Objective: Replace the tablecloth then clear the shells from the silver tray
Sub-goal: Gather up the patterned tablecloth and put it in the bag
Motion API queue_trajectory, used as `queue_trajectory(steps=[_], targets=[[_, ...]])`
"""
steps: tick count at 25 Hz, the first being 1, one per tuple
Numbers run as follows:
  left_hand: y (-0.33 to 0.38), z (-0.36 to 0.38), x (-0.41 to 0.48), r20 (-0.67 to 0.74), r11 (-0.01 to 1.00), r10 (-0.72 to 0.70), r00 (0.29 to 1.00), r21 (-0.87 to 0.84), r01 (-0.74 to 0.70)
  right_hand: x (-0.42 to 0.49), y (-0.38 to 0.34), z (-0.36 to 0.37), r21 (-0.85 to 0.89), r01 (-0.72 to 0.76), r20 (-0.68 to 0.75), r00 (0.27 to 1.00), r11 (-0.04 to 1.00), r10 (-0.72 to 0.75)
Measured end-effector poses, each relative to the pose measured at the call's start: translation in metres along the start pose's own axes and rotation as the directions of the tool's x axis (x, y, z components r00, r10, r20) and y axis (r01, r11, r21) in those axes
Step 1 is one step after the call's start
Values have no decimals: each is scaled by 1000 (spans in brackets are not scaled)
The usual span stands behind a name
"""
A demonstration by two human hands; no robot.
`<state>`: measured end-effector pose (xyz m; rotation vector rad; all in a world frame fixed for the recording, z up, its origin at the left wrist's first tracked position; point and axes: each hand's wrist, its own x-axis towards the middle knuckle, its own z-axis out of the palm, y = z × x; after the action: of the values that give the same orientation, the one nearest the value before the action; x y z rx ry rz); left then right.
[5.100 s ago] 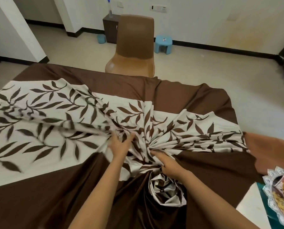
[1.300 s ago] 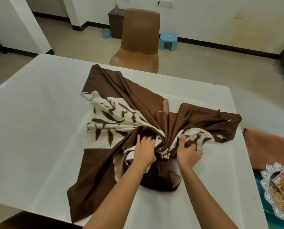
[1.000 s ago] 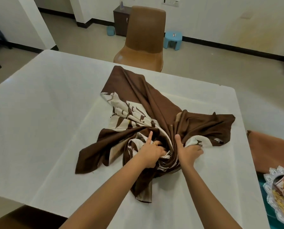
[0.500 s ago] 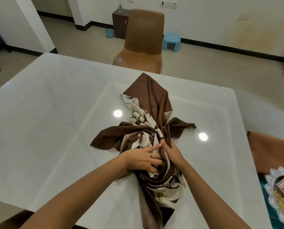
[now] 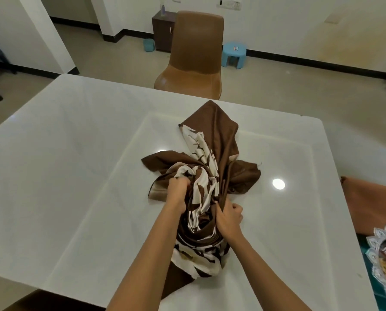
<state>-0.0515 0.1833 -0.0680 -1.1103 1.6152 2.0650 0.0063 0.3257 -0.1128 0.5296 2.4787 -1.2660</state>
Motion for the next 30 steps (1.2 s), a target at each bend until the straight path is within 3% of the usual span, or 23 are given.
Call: queue_trajectory(steps=[1,2,3,4,5,6,7,10,13,15,17,20,22,24,25,26,27,28,29,30], targets=[[2,7,-6,60,1000,11,998,1,-12,-5,2,0,-25,4,46,999,1000,-3],[1,14,-8,72,978,40,997,200,-53,-8,4,1,-32,15,98,995,999,-12],[-4,20,-9,65,859,78,995,502,-100,-8,6,0,-7,11,140,990,1000,-10],[-12,26,-9,74,650,138,988,746,-147,-6,9,-3,41,-27,144,989,999,21],[-21,30,-12,105,423,201,974,887,-183,-3,8,-9,121,-95,116,990,988,81],[-28,31,-11,146,268,241,959,940,-210,7,12,-13,178,-131,37,991,975,127],[-29,32,-14,185,186,258,948,954,-237,15,14,-19,220,-115,-59,990,969,131],[-33,31,-8,336,0,235,912,938,-346,41,14,-35,186,-5,-189,981,983,41],[-29,26,-5,570,-245,126,812,811,-532,56,-2,-48,342,58,-175,985,938,3],[-25,24,-4,683,-382,-2,731,675,-632,62,-9,-53,393,88,-55,996,916,-72],[-21,27,-2,735,-478,-113,668,549,-685,65,-9,-54,314,140,95,979,939,-178],[-18,33,2,766,-639,-270,583,311,-704,67,-1,-53,213,177,367,897,961,-246],[-11,29,5,818,-713,-315,482,131,-688,65,7,-53,147,188,451,861,971,-235],[-3,16,10,925,-767,-268,269,-36,-641,63,14,-55,147,193,434,869,970,-239],[-2,7,13,967,-818,-160,198,-18,-576,64,18,-57,164,196,418,874,967,-248],[-1,-2,12,979,-855,33,199,131,-502,63,19,-60,177,197,409,876,964,-254],[-3,-11,8,913,-805,290,288,395,-443,63,21,-61,168,203,408,877,965,-255],[-7,-18,1,720,-607,542,434,692,-391,61,19,-61,134,210,405,880,968,-247],[-14,-26,-8,423,-269,688,590,903,-335,61,19,-59,103,225,403,881,969,-248],[-22,-32,-18,102,138,666,739,956,-257,58,15,-57,74,238,401,882,968,-247]])
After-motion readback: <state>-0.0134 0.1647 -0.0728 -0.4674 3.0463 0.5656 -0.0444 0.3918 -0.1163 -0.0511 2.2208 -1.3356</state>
